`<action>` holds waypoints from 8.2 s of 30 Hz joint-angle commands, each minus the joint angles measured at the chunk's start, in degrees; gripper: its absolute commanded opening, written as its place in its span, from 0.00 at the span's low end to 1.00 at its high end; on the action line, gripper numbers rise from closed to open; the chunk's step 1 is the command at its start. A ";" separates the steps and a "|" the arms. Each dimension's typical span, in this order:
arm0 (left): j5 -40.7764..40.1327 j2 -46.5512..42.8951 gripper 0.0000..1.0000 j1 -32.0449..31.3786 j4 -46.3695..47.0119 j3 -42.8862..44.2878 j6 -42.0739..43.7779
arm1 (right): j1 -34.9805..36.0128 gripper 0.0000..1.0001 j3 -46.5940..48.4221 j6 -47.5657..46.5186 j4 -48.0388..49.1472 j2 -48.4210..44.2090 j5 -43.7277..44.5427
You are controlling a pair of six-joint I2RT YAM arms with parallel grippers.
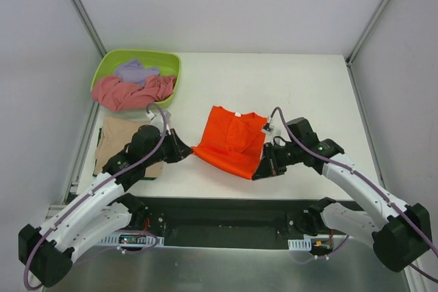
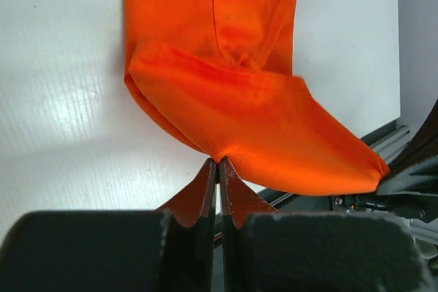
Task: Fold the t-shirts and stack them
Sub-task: Grab one side of the 2/3 rectangular tshirt with both arms, then fold the long partially folded tshirt into a neat square, then put the neatly folded tshirt into the corner of the board with the left arm
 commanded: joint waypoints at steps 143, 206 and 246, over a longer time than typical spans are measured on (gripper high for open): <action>-0.98 57.59 0.99 1.88 2.10 29.55 5.37 | -11.40 0.96 15.69 14.42 43.95 45.60 9.52; -29.53 52.96 0.00 -11.30 -11.87 31.76 20.02 | -12.20 0.96 -15.60 4.67 2.38 -47.38 70.52; -51.17 -0.23 0.00 -7.97 -30.59 27.62 56.52 | -12.37 0.96 -22.37 8.62 8.71 -32.00 63.84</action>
